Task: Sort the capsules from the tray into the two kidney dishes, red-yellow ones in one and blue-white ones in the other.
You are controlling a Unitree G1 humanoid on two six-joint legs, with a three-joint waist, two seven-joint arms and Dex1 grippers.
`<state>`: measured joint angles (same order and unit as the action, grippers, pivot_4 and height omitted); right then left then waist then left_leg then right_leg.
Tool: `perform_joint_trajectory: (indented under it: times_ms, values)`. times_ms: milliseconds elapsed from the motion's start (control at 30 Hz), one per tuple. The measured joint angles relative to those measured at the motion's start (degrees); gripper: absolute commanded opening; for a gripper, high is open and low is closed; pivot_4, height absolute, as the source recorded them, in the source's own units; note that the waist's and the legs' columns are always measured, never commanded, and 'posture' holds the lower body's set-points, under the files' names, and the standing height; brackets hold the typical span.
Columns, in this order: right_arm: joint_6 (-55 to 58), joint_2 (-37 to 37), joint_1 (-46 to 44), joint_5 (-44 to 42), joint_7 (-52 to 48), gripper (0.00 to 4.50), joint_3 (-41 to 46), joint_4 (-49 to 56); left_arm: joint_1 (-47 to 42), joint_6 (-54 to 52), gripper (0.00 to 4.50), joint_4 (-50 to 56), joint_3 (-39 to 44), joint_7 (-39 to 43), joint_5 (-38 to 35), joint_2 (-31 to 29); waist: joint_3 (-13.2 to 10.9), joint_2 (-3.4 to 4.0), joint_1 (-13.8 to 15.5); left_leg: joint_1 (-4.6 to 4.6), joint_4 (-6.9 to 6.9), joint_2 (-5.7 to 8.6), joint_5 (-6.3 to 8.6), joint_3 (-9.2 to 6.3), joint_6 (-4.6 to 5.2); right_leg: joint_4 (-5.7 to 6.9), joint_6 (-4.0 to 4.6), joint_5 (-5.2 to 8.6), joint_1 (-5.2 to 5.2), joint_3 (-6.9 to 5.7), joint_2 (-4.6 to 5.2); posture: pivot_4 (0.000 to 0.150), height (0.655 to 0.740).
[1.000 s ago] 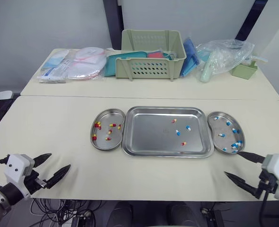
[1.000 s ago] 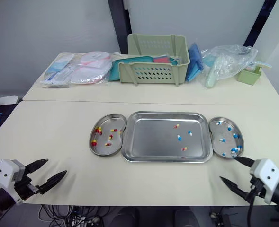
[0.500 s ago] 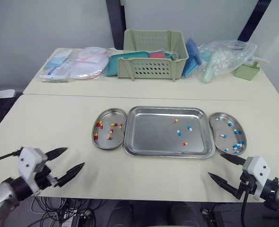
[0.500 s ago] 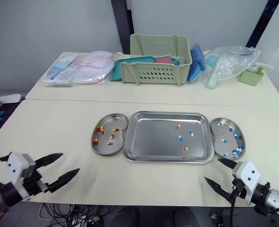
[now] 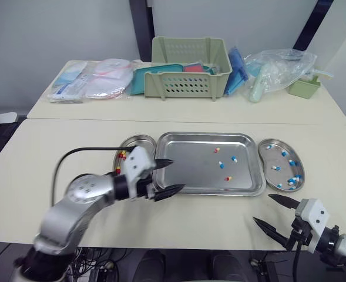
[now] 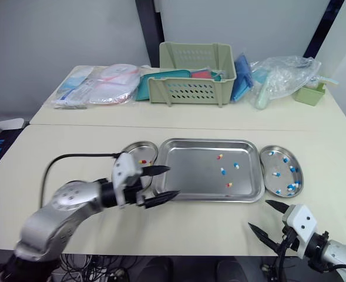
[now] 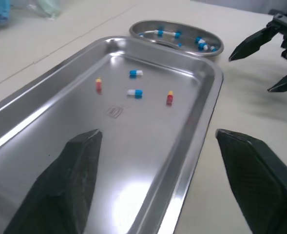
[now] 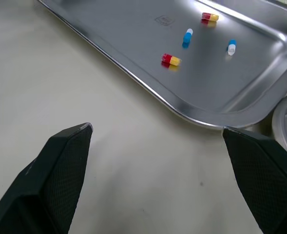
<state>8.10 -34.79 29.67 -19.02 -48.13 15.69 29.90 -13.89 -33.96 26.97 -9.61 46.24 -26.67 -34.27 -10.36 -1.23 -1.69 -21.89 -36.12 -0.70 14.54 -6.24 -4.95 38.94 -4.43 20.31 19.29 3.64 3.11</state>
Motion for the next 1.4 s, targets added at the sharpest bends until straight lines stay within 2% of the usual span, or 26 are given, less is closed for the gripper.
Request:
perform_joint_trajectory:
  times_ms: [67,300,600,933,1400]
  values:
    - [0.11,0.19,0.24,-0.1,0.83,4.5,0.03,0.98,-3.06,-0.37,2.24,-2.47,-3.5,-0.52,1.91,2.18,0.0,0.0,-0.08,0.0,0.01,0.0,0.0,-0.01,0.0,-0.01,0.0,0.0,0.02,0.0,-0.01,0.15,0.74]
    - [1.44,1.07,0.52,-0.81,2.7,4.5,0.01,3.43,-13.41,-0.71,2.24,-12.03,-11.03,-1.96,7.42,10.98,0.0,0.0,0.06,-0.02,-0.04,0.03,-0.01,-0.01,0.0,-0.01,-0.01,0.0,0.0,-0.01,0.0,0.15,0.74]
    - [2.35,1.58,1.08,-0.8,4.27,4.5,-0.06,4.19,-18.69,-0.52,2.24,-23.73,-18.71,-1.61,13.1,19.03,0.0,0.0,-0.05,-0.02,-0.03,0.03,-0.01,-0.01,0.0,0.0,-0.01,0.0,0.01,-0.01,0.0,0.15,0.74]
    - [2.34,3.15,4.18,-0.47,5.79,4.5,-0.31,6.19,-22.61,1.63,2.24,-34.13,-20.55,0.26,17.9,23.21,0.0,0.0,-0.03,-0.02,-0.04,0.04,-0.01,-0.02,0.0,0.01,-0.01,0.0,0.01,-0.01,0.0,0.15,0.74]
    - [-0.52,3.78,7.15,-0.09,5.32,4.5,-0.31,4.63,-26.28,5.98,2.24,-41.02,-22.61,3.32,24.03,26.5,0.01,0.0,0.01,-0.03,-0.04,0.04,-0.01,-0.01,0.0,-0.01,-0.02,0.0,0.01,-0.01,0.0,0.15,0.74]
